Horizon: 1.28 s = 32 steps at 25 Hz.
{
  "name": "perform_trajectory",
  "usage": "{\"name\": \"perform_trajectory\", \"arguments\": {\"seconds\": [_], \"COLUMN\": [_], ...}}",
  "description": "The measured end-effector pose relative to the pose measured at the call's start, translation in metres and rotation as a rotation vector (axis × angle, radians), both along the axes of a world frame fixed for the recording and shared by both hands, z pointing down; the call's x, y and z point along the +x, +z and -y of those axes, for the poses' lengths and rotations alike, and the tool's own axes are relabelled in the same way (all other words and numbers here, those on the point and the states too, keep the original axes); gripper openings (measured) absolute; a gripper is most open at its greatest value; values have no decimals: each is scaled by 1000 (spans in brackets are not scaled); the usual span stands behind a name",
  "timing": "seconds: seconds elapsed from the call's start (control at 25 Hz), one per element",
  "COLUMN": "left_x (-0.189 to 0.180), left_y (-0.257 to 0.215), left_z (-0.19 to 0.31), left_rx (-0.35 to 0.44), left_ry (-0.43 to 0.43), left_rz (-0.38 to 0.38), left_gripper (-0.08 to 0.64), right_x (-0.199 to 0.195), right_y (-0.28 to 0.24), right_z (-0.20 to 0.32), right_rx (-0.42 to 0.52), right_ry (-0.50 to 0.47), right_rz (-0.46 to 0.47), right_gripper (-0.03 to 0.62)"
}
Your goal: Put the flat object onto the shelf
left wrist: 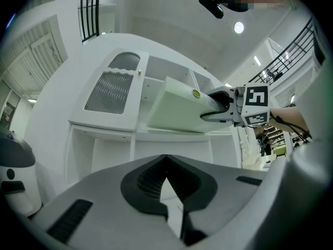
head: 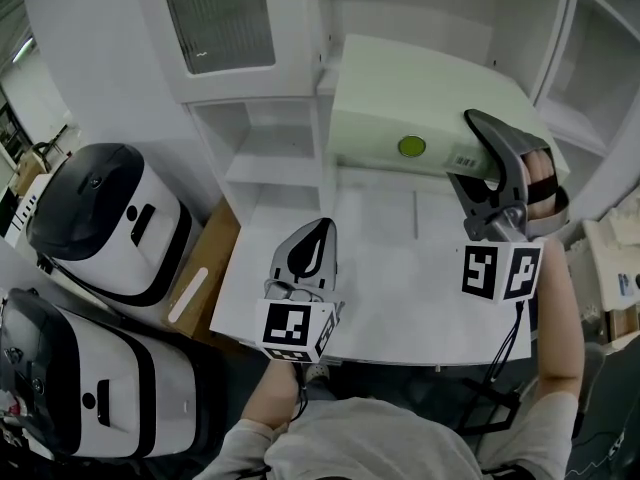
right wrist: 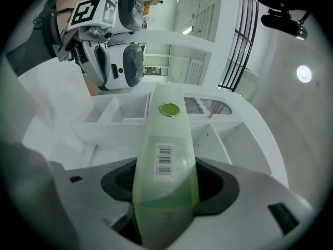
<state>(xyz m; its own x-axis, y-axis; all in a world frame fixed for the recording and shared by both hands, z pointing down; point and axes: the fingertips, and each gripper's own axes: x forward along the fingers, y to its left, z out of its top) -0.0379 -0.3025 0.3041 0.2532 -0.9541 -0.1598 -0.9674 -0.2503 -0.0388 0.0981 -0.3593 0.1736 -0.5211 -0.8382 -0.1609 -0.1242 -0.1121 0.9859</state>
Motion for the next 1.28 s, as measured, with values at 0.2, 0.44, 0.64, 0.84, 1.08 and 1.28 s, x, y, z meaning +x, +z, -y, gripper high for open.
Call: {"name": "perform_trajectory", "arguments": {"seconds": [0.2,0.44,0.64,0.84,1.08,1.28], "left_x": [-4,-8,-14,-18,-22,-27], "left_y": [-1,-3,-1,2,3,4], "left_z": [15,37,53,69,80,88], "left_rx": [2,3,-5,-11,-12,-18], "left_ry": [25,64,99,130,156,167], "left_rz": [15,25,18,10,6,4], "left_gripper": [14,14,15,14,14,14], "right_x": [-6,-12,-16,-20,-22,-24], "right_y": [4,8,10,12,14,14], "right_z": [20,48,66,82,97,111], "right_rx": [-5,-17,-26,-34,-38,-47], "right_ry": [38,91,134,156,173,178], "right_rz": [-26,-56,-75,-85,-92,-96], "right_gripper": [291,291,293,293,293,293]}}
